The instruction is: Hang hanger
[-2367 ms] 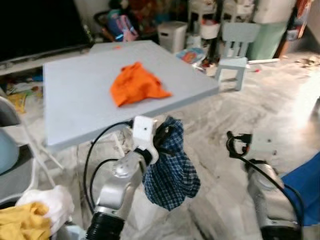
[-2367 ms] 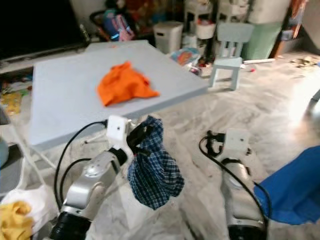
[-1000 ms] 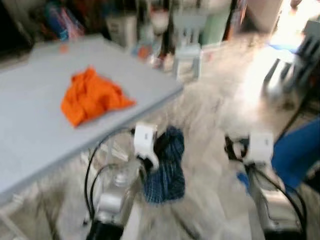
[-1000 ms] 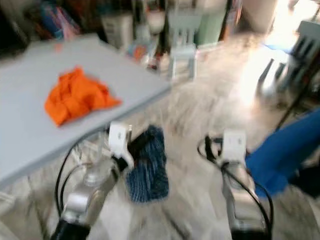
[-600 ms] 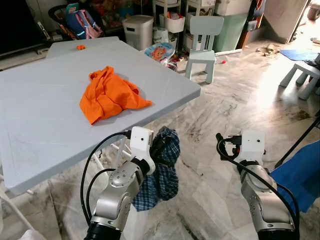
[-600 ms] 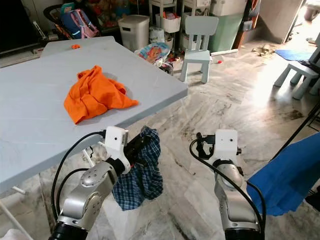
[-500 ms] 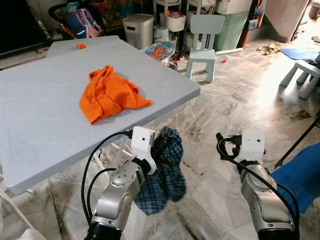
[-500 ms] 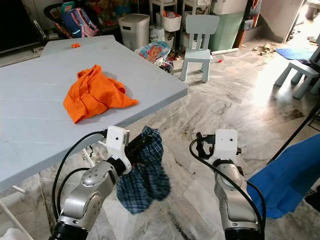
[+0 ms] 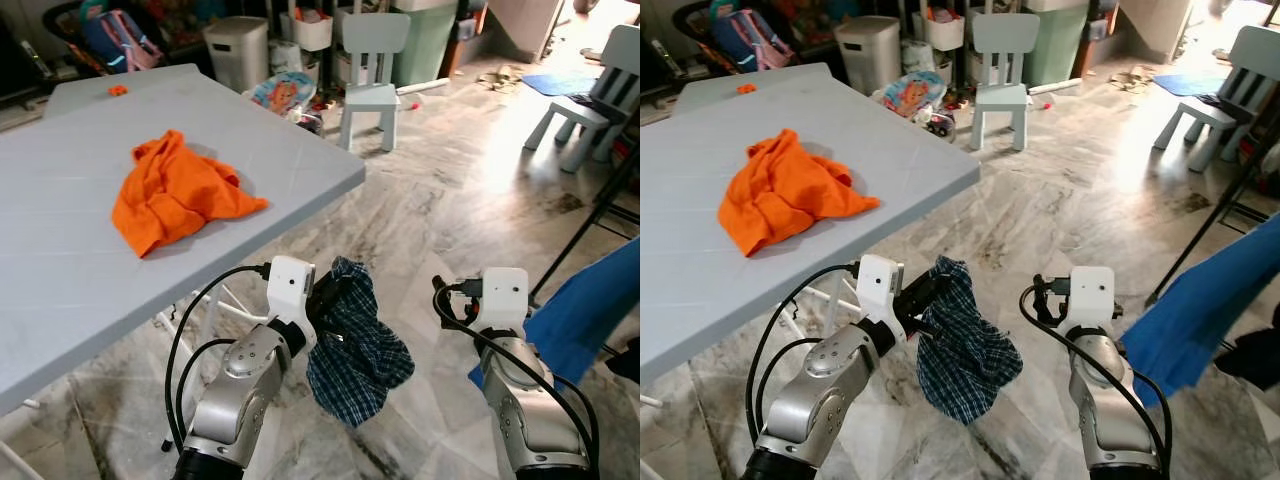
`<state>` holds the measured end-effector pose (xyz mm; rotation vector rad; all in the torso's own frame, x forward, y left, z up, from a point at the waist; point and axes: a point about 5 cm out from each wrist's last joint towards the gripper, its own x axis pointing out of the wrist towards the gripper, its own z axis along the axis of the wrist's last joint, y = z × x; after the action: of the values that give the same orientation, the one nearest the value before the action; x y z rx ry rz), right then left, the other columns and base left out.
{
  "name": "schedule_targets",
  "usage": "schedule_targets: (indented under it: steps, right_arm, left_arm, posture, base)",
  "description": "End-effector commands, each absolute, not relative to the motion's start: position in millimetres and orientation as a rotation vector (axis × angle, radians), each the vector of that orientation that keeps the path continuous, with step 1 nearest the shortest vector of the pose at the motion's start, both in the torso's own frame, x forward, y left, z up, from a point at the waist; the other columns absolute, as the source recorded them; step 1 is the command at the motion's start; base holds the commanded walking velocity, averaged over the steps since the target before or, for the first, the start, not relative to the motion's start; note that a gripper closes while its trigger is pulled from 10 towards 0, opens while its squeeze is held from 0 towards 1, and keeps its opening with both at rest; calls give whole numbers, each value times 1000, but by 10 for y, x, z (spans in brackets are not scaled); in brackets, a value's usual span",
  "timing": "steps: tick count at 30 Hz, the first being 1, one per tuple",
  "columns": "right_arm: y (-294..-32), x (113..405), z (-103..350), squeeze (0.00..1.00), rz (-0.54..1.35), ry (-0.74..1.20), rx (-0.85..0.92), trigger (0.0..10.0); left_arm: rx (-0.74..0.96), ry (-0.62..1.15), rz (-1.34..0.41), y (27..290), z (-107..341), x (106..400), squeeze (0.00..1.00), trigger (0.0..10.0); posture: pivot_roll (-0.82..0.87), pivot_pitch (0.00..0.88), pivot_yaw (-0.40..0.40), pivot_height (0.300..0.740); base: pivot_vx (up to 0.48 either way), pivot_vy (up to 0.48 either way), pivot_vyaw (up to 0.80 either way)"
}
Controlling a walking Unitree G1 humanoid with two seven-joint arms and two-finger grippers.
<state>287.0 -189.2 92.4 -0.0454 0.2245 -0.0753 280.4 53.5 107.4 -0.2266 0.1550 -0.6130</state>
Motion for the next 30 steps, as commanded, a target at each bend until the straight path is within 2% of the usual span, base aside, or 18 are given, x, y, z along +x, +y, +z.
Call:
schedule_targets:
  steps: [1,17,20,28,30]
  right_arm:
    - [-1881,2864,953,0,-77,217,-49,10000]
    - [-1854,2853,926,0,-72,231,-42,10000]
    - [-1841,2868,914,0,-66,231,-31,10000]
    - [-1650,3006,903,0,7,232,-23,10000]
    - [-1635,3019,908,0,11,231,-21,10000]
  left_arm:
    - [-242,144,-618,499,1109,2794,0,10000]
    - [-185,195,-600,574,969,2756,0,10000]
    - [-105,186,-456,762,915,2823,0,10000]
    - [16,212,-223,1261,793,2800,0,10000]
    - [25,212,-212,1293,787,2791,0,10000]
  posture:
    - [-87,24,13,740]
    - [-84,29,14,740]
    - [-67,21,9,740]
    - [10,7,-22,740]
    - [10,7,-22,740]
  base:
    - [240,0,-800]
    - [0,0,-800]
    - [0,0,-800]
    - [0,0,0]
    - [0,0,0]
